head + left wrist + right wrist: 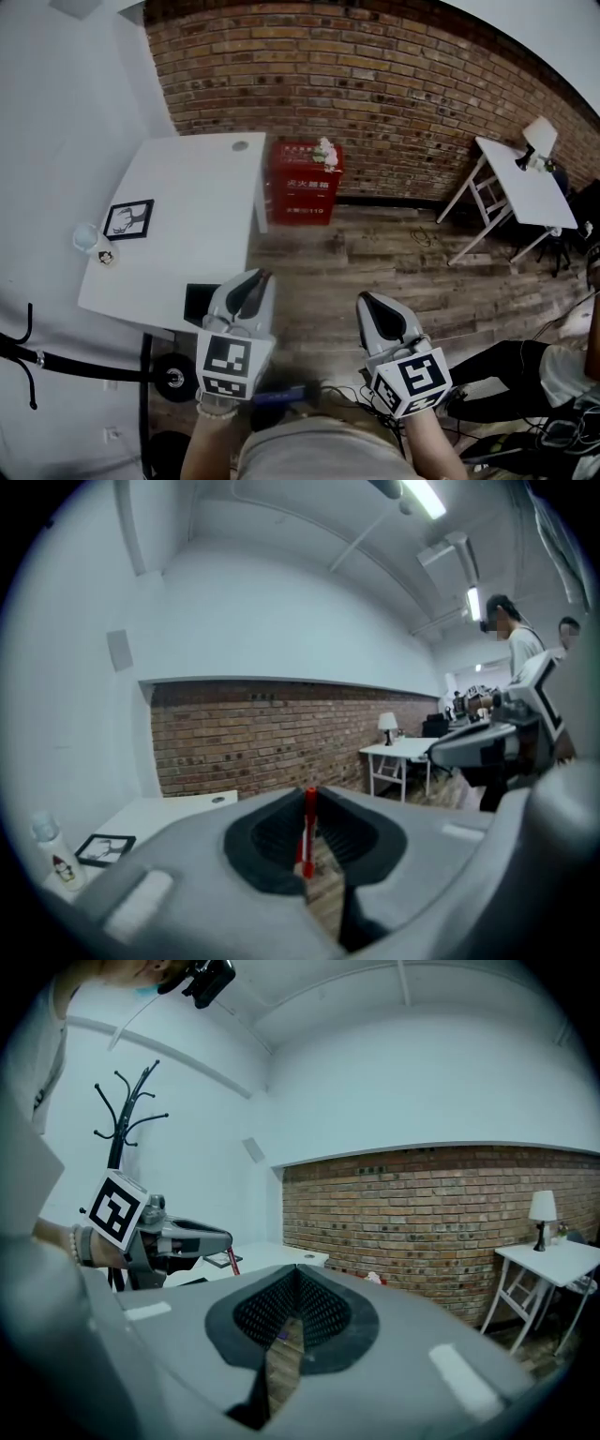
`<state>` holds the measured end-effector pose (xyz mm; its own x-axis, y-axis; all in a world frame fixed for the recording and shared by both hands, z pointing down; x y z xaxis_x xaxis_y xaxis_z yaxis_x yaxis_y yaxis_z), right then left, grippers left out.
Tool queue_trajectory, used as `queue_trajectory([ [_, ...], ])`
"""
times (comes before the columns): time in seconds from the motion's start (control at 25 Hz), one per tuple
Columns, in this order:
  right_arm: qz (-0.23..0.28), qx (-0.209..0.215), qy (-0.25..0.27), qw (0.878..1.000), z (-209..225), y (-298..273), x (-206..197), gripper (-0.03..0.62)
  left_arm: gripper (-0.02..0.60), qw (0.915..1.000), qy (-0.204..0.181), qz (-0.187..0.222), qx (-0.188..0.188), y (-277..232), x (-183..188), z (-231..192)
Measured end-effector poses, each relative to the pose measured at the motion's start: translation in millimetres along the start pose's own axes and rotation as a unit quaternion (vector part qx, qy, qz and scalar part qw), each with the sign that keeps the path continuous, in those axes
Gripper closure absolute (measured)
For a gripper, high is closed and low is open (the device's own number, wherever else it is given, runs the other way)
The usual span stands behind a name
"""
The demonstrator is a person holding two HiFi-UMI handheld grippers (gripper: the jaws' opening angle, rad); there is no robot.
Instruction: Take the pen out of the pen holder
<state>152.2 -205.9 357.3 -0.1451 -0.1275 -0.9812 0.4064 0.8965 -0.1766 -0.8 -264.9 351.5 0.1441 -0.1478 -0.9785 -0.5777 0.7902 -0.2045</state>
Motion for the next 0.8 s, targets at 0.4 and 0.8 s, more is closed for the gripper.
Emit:
queue_trajectory([
  [0.4,-0.008,-0.006,0.000,1.000,16.1,5.7,-5.6,0.591,0.551,0.9996,-0.003,-0.015,-0.023,-6.8,-7.4,27.0],
  [0.8,-0.012,0.012,0.006,1.000,16.5,0.5,-8.5,0.591,0.551,0.9992,-0.005,-0.028,-0.028,-4.6,-15.7,36.1],
])
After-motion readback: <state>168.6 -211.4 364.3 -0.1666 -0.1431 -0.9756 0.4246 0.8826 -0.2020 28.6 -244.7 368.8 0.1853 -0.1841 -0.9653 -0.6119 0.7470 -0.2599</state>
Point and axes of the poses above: the fingertips, and each gripper's own axes: y backward along the fingers, z to its right, x out of its top, the point moved 2 cm from there along y, backward along the fingers, and after that the axes turned 6 degrees about y, right-handed, at the moved point
